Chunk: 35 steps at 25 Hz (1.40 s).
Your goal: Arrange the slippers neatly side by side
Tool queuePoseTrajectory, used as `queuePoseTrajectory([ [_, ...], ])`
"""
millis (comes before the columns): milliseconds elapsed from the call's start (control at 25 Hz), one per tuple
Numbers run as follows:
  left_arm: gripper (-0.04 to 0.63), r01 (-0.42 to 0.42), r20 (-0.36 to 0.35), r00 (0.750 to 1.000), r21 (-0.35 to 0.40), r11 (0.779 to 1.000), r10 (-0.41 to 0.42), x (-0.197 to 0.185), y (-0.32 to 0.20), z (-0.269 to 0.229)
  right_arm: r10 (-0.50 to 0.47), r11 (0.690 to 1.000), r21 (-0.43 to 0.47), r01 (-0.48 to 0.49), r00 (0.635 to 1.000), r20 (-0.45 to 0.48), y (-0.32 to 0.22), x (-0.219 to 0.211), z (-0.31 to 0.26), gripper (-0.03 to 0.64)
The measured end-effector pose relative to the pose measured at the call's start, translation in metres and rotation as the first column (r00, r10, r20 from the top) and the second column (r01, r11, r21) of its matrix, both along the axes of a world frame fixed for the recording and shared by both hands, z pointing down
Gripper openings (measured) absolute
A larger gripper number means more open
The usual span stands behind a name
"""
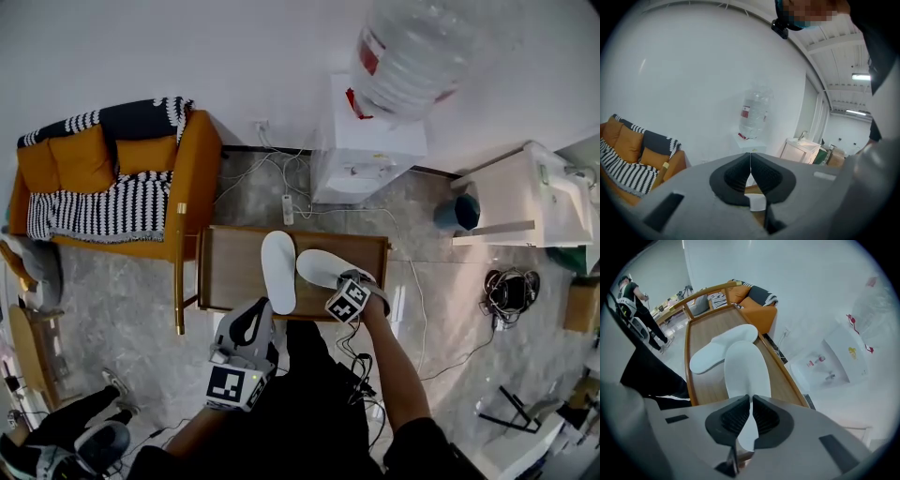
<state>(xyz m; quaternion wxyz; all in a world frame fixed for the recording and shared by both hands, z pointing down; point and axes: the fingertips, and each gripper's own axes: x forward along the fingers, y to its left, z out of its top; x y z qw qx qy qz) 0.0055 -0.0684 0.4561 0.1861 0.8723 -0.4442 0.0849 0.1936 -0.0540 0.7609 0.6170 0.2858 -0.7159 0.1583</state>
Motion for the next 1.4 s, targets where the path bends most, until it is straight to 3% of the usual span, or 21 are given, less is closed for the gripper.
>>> queuePoseTrajectory([
  [200, 0.017, -0.002, -0.015, 1.000, 0.010, 1.000, 0.002, -0.007, 0.009, -0.006, 0.174, 0.985, -0.004, -0.174, 0.983, 0.055, 0.006, -0.006, -0.012, 0.026],
  [400, 0.017, -0.003, -0.022, 1.000, 0.022, 1.000, 0.003, -0.015, 0.015, -0.010, 0.389, 0.921, -0.058, -0.384, 0.911, 0.140, 0.009, -0.008, -0.018, 0.026],
  [680, 0.017, -0.007, -0.023, 1.000, 0.031, 1.000, 0.007, -0.029, 0.025, -0.012, 0.661, 0.750, -0.169, -0.639, 0.713, 0.235, 0.019, -0.007, -0.009, 0.026],
  [800, 0.017, -0.018, -0.023, 1.000, 0.040, 0.999, 0.019, -0.032, 0.029, -0.011, 0.760, 0.648, -0.225, -0.728, 0.597, 0.258, 0.023, -0.002, -0.003, 0.026],
  [880, 0.017, -0.013, -0.026, 1.000, 0.036, 0.999, 0.014, -0.034, 0.030, -0.012, 0.805, 0.589, -0.246, -0.770, 0.531, 0.264, 0.026, 0.003, 0.001, 0.026],
  [960, 0.017, -0.006, -0.027, 1.000, 0.028, 1.000, 0.006, -0.035, 0.031, -0.013, 0.829, 0.553, -0.261, -0.791, 0.492, 0.267, 0.028, 0.007, 0.005, 0.026],
  [1200, 0.017, -0.005, -0.021, 1.000, 0.021, 1.000, 0.006, -0.035, 0.034, -0.011, 0.854, 0.512, -0.270, -0.815, 0.449, 0.263, 0.030, 0.014, 0.016, 0.026],
  [1400, 0.017, 0.001, -0.010, 1.000, 0.000, 1.000, -0.001, -0.033, 0.033, -0.006, 0.858, 0.508, -0.272, -0.817, 0.455, 0.236, 0.025, 0.020, 0.030, 0.026],
])
